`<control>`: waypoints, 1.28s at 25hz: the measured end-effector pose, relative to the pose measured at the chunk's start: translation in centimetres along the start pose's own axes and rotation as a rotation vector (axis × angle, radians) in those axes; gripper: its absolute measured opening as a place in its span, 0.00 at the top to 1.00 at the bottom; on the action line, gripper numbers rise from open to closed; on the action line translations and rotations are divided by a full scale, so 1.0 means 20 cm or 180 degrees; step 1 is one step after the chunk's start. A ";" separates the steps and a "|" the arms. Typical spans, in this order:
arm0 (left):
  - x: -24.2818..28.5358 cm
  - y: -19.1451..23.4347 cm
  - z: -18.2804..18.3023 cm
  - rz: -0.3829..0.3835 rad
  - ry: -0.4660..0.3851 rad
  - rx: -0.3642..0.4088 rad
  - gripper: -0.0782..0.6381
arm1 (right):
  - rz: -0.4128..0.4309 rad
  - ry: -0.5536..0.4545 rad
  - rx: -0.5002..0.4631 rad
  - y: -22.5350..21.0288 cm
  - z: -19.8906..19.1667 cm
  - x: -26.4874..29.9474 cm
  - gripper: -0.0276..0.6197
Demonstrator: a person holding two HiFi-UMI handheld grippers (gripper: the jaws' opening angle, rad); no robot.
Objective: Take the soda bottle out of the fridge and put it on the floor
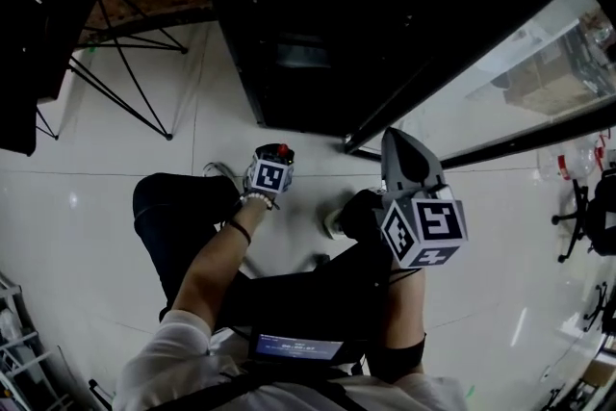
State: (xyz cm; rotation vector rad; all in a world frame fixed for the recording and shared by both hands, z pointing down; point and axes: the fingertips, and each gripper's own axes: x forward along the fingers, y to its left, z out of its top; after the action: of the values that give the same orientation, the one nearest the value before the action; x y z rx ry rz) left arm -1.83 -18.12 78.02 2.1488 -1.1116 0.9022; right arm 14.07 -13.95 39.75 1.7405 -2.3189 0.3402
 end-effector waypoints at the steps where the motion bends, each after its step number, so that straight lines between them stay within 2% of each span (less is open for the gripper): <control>1: 0.05 0.02 -0.05 0.0020 0.0076 -0.0010 0.67 | 0.0005 0.0013 -0.0007 0.00 0.00 0.01 0.93; 5: 0.23 0.07 -0.24 0.0065 0.0421 -0.0051 0.67 | 0.0008 0.0062 -0.0102 0.01 -0.02 0.04 0.93; 10: 0.42 0.10 -0.37 0.0064 0.0588 -0.0005 0.67 | -0.0009 0.0137 -0.0154 0.00 -0.05 0.06 0.93; 14: 0.59 0.11 -0.45 0.0003 0.0622 0.0013 0.67 | 0.0002 0.0197 -0.0151 -0.02 -0.08 0.08 0.93; 24: 0.83 0.17 -0.62 0.0087 0.0941 0.0098 0.67 | -0.0022 0.0276 -0.0170 -0.04 -0.11 0.11 0.93; 32: 0.90 0.18 -0.62 0.0118 0.0918 0.0166 0.67 | -0.0036 0.0422 -0.0051 -0.03 -0.18 0.13 0.93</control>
State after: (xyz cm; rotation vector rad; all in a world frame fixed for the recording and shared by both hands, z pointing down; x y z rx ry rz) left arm -1.01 -19.62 100.11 1.9653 -0.9942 1.2253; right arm 14.07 -15.30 43.98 1.6698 -2.2121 0.4204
